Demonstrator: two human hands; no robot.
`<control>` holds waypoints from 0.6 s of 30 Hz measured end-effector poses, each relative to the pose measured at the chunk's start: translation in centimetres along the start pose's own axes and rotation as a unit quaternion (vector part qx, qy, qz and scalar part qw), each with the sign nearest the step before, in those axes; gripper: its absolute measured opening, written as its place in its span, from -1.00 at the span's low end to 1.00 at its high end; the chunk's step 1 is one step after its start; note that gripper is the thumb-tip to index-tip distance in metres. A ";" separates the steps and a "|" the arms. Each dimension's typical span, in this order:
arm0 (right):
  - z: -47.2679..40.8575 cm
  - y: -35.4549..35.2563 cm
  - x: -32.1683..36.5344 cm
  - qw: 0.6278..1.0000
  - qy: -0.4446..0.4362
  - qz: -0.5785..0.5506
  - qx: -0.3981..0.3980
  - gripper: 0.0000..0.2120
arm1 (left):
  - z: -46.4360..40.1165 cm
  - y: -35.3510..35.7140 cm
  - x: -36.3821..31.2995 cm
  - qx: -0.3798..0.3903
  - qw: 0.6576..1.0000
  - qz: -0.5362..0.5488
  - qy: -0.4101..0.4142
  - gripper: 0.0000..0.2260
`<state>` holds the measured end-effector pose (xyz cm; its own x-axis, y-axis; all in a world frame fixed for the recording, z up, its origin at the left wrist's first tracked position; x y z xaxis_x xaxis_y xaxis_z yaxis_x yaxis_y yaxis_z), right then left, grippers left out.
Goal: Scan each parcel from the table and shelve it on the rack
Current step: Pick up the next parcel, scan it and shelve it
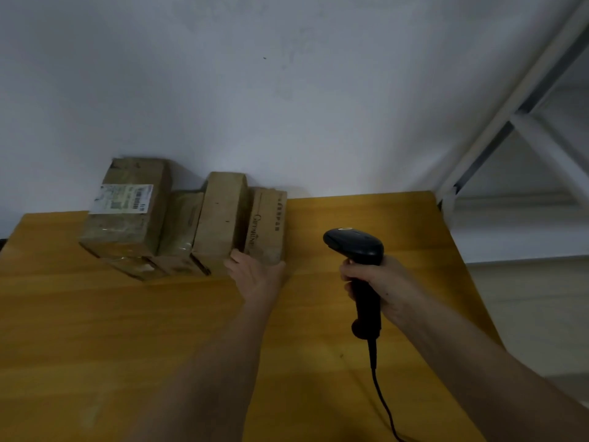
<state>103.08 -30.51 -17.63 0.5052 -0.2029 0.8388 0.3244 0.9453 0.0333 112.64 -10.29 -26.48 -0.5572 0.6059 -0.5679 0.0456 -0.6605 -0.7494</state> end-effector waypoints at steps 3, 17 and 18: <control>0.0 -1.3 -0.1 1.000 -0.002 -0.012 -0.013 -0.92 | 2.3 0.8 0.4 0.041 0.997 -0.028 0.060 -0.14; 2.8 -7.6 -5.9 0.997 0.055 0.008 -0.062 -0.91 | 15.6 5.5 6.2 0.020 0.825 -0.323 0.463 -0.26; 2.9 -7.8 -6.2 0.996 0.059 0.007 -0.064 -0.91 | 15.6 6.0 6.7 0.042 0.821 -0.345 0.453 -0.33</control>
<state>95.13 -35.95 -21.50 0.5983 -0.2264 0.7687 0.4125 0.9094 -0.0533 96.20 -17.10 -29.46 0.4208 0.9047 -0.0666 -0.1012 -0.0261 -0.9945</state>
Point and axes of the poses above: each hand's wrist, its own z-axis away from the middle knuckle, its own y-axis out of the palm, x = y × z, the point moved 5 cm from there along -z, towards the middle knuckle, and after that the axes turned 6 degrees about -y, right-handed, at the moved point
